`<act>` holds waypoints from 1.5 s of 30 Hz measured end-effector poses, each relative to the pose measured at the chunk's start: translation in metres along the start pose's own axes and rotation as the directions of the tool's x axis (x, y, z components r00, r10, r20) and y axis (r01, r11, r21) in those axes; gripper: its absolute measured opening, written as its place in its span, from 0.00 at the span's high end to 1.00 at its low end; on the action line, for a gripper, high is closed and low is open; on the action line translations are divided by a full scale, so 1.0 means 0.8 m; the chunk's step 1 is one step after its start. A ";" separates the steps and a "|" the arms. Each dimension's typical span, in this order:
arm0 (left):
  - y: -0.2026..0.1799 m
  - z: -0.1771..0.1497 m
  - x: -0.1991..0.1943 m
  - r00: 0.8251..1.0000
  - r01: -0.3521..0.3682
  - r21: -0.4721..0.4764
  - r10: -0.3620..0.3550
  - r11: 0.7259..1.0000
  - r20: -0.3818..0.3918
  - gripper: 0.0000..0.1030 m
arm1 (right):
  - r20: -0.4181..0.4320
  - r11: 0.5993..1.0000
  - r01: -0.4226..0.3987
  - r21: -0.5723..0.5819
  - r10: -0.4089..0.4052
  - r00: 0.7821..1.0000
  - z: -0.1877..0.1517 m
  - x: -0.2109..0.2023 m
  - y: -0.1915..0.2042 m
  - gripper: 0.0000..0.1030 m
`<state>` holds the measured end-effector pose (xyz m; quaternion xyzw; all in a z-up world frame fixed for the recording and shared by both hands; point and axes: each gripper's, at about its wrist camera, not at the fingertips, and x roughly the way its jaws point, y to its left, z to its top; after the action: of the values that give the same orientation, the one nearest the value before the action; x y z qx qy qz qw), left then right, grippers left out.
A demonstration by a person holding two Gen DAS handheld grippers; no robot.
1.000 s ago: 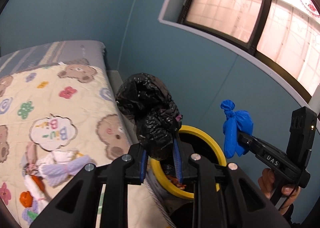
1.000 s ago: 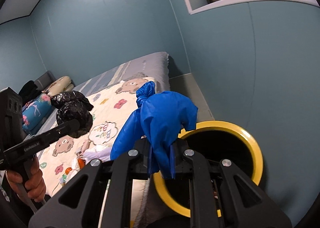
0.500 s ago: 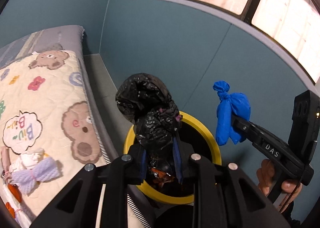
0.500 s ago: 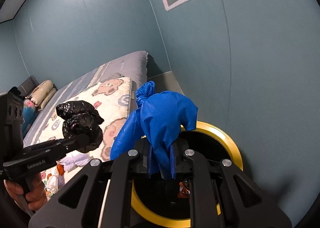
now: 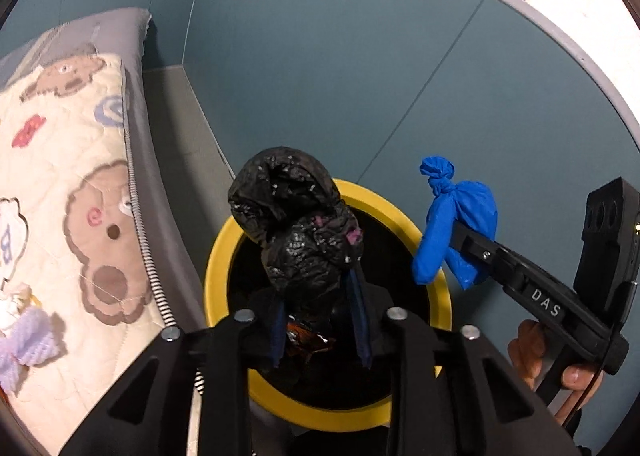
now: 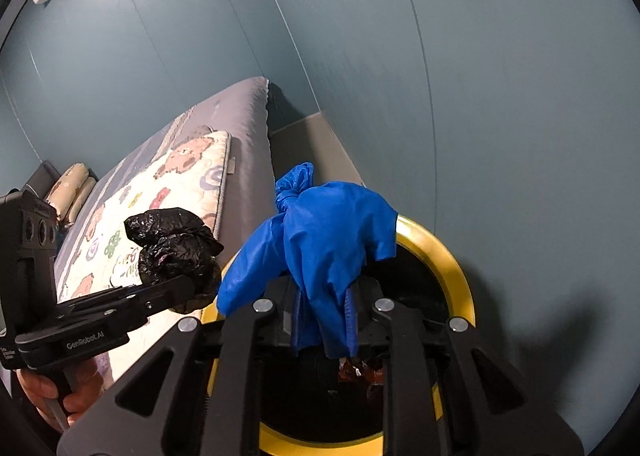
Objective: Collect trash
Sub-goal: 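Open both tools to drop the glove and black bag into the bin, then move both open tools back over the remaining trash on the bed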
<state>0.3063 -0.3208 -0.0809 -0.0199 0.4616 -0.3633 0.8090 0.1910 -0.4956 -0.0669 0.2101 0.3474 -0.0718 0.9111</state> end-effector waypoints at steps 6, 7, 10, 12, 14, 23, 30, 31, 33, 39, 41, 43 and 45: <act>0.011 0.000 0.013 1.000 0.011 -0.046 -0.012 0.999 -0.011 0.50 | -0.013 1.000 0.017 0.013 -0.017 1.000 -0.003 0.007 -0.006 0.71; 0.012 0.000 0.013 1.000 0.012 -0.049 -0.012 0.999 -0.008 0.44 | -0.014 1.000 0.020 0.016 -0.020 1.000 -0.004 0.007 -0.007 0.69; 0.013 -0.002 0.011 1.000 0.008 -0.050 -0.008 0.999 0.000 0.36 | -0.012 0.999 0.026 0.027 -0.026 1.000 -0.005 0.006 -0.008 0.63; 0.015 -0.003 0.007 1.000 -0.001 -0.052 0.002 0.999 0.010 0.33 | -0.008 0.999 0.024 0.033 -0.024 1.000 -0.007 0.003 -0.008 0.58; 0.018 -0.006 -0.001 1.000 -0.006 -0.059 0.008 0.998 0.021 0.28 | -0.001 0.999 0.026 0.036 -0.026 1.000 -0.009 0.000 -0.006 0.53; 0.043 -0.023 -0.044 0.993 -0.082 -0.092 0.089 0.992 0.080 0.17 | -0.023 0.999 0.010 0.048 -0.009 1.000 -0.018 0.003 0.006 0.38; 0.071 -0.040 -0.103 0.977 -0.139 -0.124 0.157 0.982 0.147 0.11 | -0.003 1.000 -0.029 0.003 0.029 1.000 -0.021 -0.015 0.043 0.26; 0.074 -0.045 -0.114 0.973 -0.148 -0.127 0.168 0.981 0.160 0.10 | 0.005 0.999 -0.036 -0.009 0.036 0.999 -0.021 -0.019 0.052 0.25; 0.081 -0.052 -0.134 0.964 -0.170 -0.128 0.192 0.977 0.184 0.09 | 0.017 0.998 -0.049 -0.028 0.050 0.999 -0.019 -0.025 0.065 0.24; 0.103 -0.072 -0.192 0.937 -0.231 -0.152 0.262 0.961 0.232 0.08 | 0.032 0.992 -0.101 -0.078 0.104 0.994 -0.016 -0.038 0.114 0.22; 0.111 -0.080 -0.210 0.929 -0.248 -0.159 0.281 0.956 0.242 0.08 | 0.034 0.988 -0.118 -0.099 0.122 0.992 -0.016 -0.042 0.131 0.22; 0.122 -0.089 -0.232 0.916 -0.272 -0.168 0.309 0.947 0.256 0.08 | 0.036 0.983 -0.135 -0.122 0.140 0.990 -0.017 -0.047 0.148 0.21; 0.134 -0.097 -0.254 0.902 -0.294 -0.188 0.337 0.937 0.270 0.08 | 0.036 0.977 -0.155 -0.145 0.161 0.986 -0.019 -0.054 0.165 0.21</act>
<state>0.2456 -0.0951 -0.0162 -0.0570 0.3564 -0.1860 0.9139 0.1865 -0.3705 -0.0045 0.1700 0.3119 0.0207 0.9345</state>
